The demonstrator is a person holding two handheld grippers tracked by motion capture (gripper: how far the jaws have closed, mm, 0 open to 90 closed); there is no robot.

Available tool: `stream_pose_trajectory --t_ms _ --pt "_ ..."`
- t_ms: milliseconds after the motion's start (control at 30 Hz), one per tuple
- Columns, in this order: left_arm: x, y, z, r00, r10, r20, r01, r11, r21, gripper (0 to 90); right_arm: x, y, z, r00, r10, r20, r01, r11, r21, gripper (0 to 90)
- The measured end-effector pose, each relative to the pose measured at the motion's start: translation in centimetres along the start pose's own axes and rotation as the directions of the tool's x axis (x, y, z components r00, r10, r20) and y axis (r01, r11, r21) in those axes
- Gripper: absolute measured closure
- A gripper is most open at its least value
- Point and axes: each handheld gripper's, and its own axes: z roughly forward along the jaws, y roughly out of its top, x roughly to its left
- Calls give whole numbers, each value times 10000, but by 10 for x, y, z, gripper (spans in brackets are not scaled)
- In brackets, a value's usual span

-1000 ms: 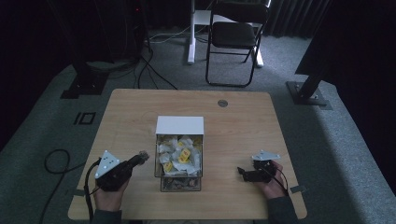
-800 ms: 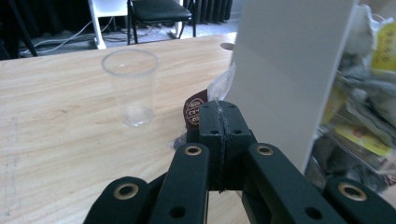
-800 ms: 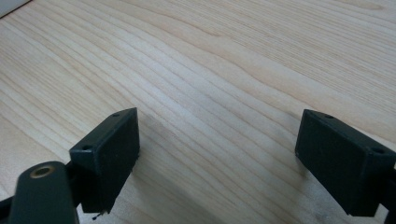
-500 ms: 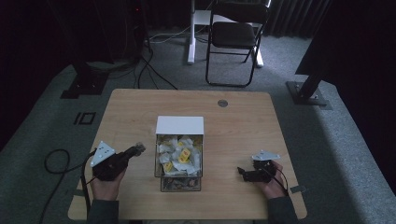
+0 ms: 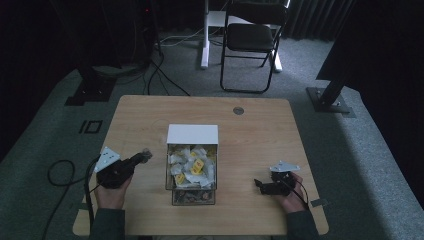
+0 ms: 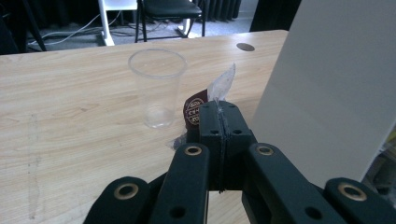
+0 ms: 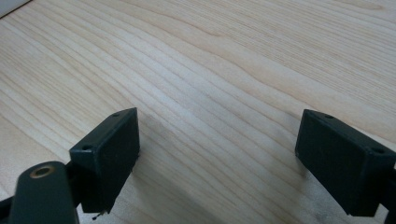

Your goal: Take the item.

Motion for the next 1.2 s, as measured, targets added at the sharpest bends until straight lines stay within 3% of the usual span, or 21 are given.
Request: stream_pose_trajectory --t_ms 467,933,1200 --pt "10 10 10 10000 -6 -77 6 10000 23 900 0 0 0 10000 1 -3 -1 10000 -2 137" --pt "15 27 16 9995 285 -140 -283 9996 87 900 0 -1 -1 10000 16 -23 -16 10000 15 137" --pt "20 33 25 9997 207 -100 -206 9998 25 900 0 -1 -1 10000 20 -22 -20 10000 17 137"
